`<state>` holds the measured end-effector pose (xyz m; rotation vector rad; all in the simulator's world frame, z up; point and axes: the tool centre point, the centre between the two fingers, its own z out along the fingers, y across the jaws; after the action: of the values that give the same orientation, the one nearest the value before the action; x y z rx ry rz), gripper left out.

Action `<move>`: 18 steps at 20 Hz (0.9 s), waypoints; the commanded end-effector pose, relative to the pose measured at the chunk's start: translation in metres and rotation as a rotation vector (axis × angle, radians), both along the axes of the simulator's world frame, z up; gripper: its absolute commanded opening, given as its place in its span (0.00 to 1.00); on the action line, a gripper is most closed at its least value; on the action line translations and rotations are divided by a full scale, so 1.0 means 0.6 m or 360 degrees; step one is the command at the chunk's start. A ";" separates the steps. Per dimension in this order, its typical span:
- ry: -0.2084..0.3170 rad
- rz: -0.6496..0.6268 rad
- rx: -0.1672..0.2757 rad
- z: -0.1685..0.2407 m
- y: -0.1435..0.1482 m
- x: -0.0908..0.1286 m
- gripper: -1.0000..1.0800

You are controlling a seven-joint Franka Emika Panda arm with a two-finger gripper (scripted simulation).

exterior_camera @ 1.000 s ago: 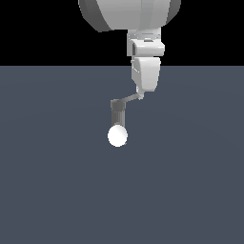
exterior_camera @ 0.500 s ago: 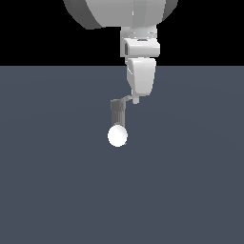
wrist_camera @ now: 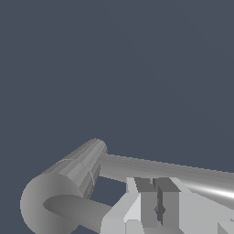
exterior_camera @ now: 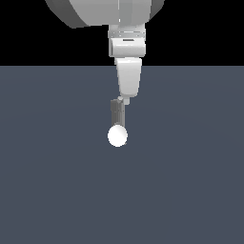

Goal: Turn on the faucet by rotating a designated handle.

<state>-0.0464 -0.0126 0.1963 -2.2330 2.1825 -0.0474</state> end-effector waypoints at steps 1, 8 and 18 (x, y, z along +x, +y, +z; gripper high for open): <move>0.0042 0.0052 0.0009 -0.019 0.055 -0.016 0.00; 0.0006 -0.0013 0.0003 -0.003 0.050 0.000 0.00; 0.0034 0.0026 0.0008 -0.015 0.124 0.029 0.00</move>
<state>-0.0300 0.0278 0.1967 -2.2026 2.2276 -0.0401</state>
